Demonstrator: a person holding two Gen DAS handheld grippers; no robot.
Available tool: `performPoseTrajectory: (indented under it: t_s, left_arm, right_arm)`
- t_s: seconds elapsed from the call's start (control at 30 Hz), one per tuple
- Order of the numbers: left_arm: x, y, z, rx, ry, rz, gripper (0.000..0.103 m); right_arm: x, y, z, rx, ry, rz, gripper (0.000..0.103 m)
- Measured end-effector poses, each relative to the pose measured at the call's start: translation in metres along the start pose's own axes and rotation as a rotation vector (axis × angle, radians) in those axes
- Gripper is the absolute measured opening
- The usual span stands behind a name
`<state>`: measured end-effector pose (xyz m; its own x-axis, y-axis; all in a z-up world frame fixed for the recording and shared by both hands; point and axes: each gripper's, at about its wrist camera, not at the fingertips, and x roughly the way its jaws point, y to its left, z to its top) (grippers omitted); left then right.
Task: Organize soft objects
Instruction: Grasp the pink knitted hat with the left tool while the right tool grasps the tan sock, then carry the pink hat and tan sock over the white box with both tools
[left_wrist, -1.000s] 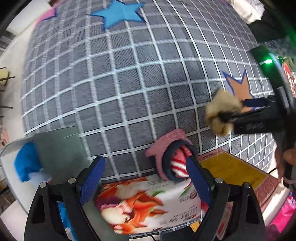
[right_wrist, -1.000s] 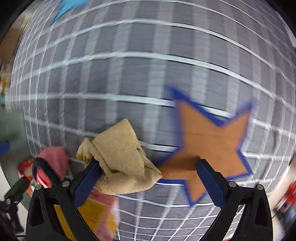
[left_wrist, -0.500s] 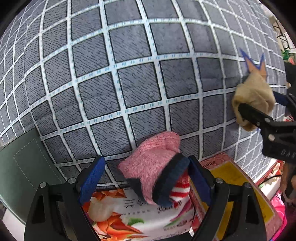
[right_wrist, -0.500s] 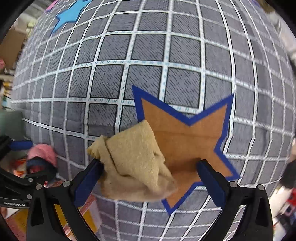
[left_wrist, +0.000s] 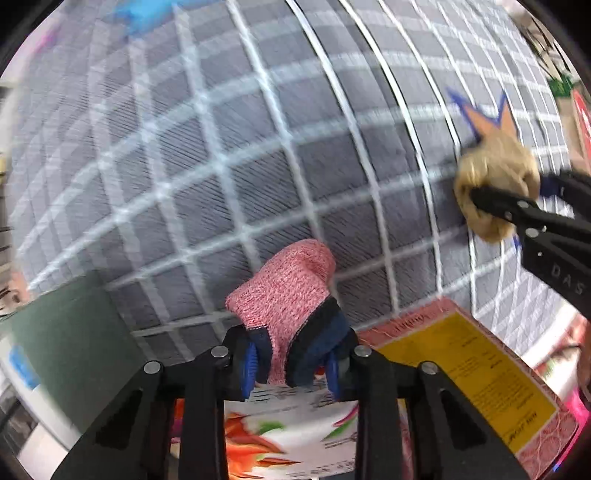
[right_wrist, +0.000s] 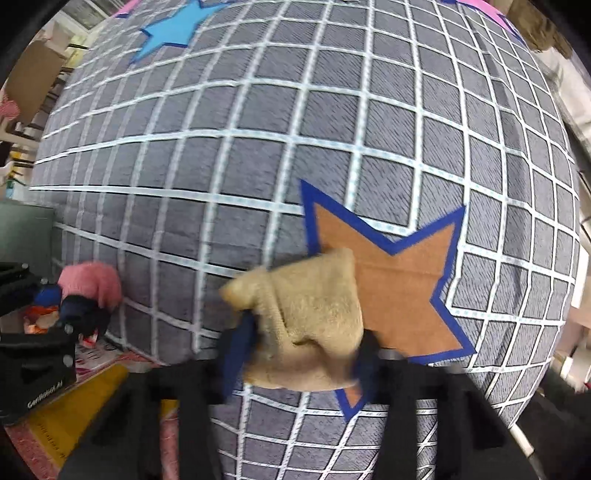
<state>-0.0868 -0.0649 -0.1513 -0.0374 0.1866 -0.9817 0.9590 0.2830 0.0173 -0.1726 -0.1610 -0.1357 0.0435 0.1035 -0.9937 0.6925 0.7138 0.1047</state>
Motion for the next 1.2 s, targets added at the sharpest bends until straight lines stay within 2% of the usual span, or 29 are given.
performPoseTrajectory:
  t_s: [0.03,0.17,0.27,0.4,0.53,0.7,0.83,1.0,1.2]
  left_arm:
    - [-0.015,0.003,-0.006,-0.031,-0.061,0.018,0.032]
    - [-0.069,0.013,-0.039,-0.123,-0.225,-0.05,0.032]
    - [-0.104,0.024,-0.067,-0.144,-0.319,-0.034,0.032]
    - [-0.143,0.048,-0.1,-0.15,-0.4,-0.038,0.032]
    - [-0.161,0.063,-0.14,-0.174,-0.442,-0.035,0.032]
    - [-0.174,0.077,-0.168,-0.216,-0.492,-0.025,0.032]
    - [-0.173,0.089,-0.182,-0.266,-0.489,-0.045,0.032]
    - [-0.18,0.097,-0.197,-0.292,-0.527,-0.054,0.032]
    - [-0.182,0.111,-0.21,-0.347,-0.561,-0.064,0.032]
  right_arm:
    - [-0.004,-0.001,0.0,0.019,0.0,0.024,0.031]
    - [-0.039,-0.008,-0.006,0.061,-0.062,0.078,0.031]
    - [-0.076,-0.013,-0.017,0.096,-0.112,0.111,0.031]
    - [-0.125,-0.017,-0.039,0.137,-0.178,0.153,0.031]
    - [-0.156,-0.007,-0.061,0.125,-0.219,0.161,0.031]
    - [-0.169,0.023,-0.083,0.126,-0.226,0.215,0.031]
    - [-0.181,0.055,-0.093,0.046,-0.229,0.215,0.031]
    - [-0.191,0.096,-0.092,-0.043,-0.225,0.26,0.031]
    - [-0.181,0.14,-0.097,-0.133,-0.172,0.283,0.031]
